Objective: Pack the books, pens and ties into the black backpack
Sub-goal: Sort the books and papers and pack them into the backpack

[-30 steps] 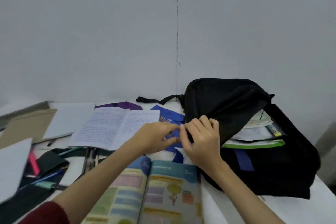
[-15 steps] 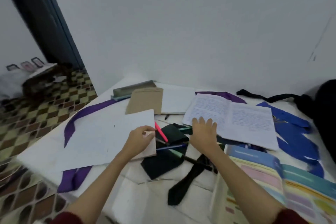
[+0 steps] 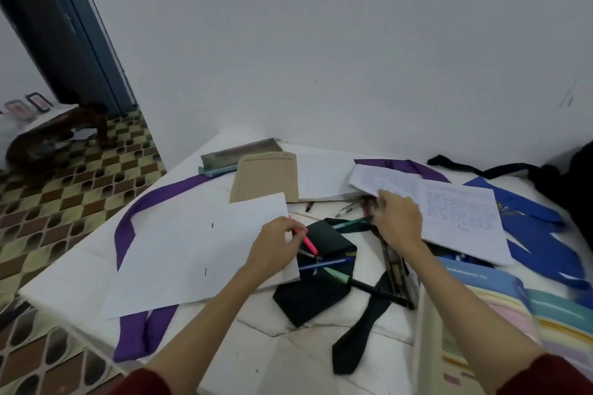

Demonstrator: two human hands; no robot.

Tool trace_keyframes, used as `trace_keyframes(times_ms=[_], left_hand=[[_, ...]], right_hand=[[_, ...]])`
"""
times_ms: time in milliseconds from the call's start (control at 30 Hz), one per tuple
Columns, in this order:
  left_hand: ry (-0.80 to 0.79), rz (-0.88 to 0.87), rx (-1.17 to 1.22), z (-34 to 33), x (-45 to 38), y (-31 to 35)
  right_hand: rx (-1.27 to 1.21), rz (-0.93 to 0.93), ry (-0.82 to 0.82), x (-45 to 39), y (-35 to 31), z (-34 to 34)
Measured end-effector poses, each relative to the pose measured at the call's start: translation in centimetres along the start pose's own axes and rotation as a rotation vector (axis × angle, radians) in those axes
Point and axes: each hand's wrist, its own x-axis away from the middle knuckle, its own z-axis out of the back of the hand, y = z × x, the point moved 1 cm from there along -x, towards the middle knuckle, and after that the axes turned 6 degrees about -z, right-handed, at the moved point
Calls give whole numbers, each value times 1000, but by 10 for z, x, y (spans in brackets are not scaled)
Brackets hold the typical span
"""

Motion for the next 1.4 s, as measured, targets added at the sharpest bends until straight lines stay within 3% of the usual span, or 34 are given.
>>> trace_keyframes(times_ms=[167,367,467,567,767,933,1033,1133,1200,1300,1400], left_hand=[[-104,103,381,-33,-39,53],[-467,524,1124,-89,-74,107],[-554,606,1313,-110,-81,131],[-444,611,1478,-122,-89,147],[-230,583,1363,-106,-101,153],[-139,236,860,-46,-110,156],[-173,-51,509,-17,-116,169],[-135,-158,462,-5,-121,182],[-140,-168,546,-8,-121,187],[-215,-65,693,-37,-116,188],[-242,68,781,-70,-108,182]], right_hand=[[-532,-164,291,-11,1,47],[-859,-357,509,-18,20,93],[-1134,-541,504,-14,32,104],[-1349,-710,355,-8,44,100],[-1010,-779,260,-6,77,97],[-608,-464,202,-22,99,106],[-732,-261,160,-35,87,122],[-853,-207,205,-41,81,144],[-1013,-309,175,-39,81,152],[-1189,-358,-10,-30,83,149],[-1211,-431,51,-25,89,138]])
